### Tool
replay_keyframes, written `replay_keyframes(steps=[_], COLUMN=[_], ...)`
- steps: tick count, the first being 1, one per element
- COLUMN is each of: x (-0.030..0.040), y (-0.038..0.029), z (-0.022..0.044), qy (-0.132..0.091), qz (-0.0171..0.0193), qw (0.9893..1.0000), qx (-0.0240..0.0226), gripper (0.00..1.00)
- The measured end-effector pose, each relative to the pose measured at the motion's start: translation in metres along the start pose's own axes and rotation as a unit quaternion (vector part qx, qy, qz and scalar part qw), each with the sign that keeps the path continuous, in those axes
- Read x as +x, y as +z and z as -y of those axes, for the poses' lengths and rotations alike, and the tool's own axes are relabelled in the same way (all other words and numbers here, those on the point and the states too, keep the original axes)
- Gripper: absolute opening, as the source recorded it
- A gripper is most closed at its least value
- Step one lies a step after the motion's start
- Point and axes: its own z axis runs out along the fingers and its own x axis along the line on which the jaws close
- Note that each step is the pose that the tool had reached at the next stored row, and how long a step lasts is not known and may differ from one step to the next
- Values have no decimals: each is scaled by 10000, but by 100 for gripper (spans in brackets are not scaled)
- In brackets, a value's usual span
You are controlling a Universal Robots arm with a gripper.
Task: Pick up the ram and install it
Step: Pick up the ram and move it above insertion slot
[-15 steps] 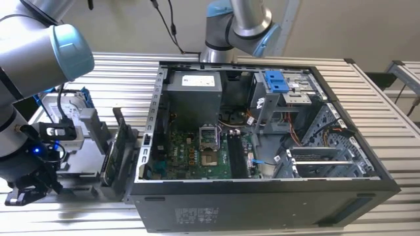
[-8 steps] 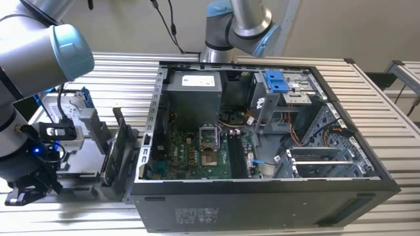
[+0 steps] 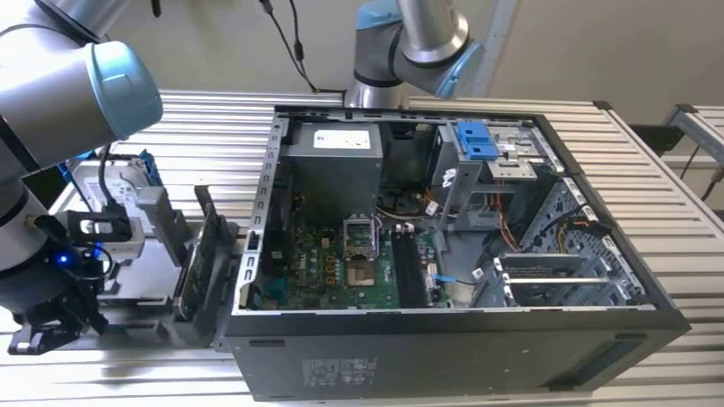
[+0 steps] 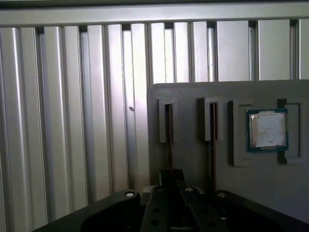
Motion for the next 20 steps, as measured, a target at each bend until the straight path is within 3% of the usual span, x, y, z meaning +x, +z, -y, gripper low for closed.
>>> replay_keyframes(steps=[20], x=[-7], y=[-282], z=[-8], qy=[0], qz=[-8], qw=[10000], qx=[0], gripper=[14])
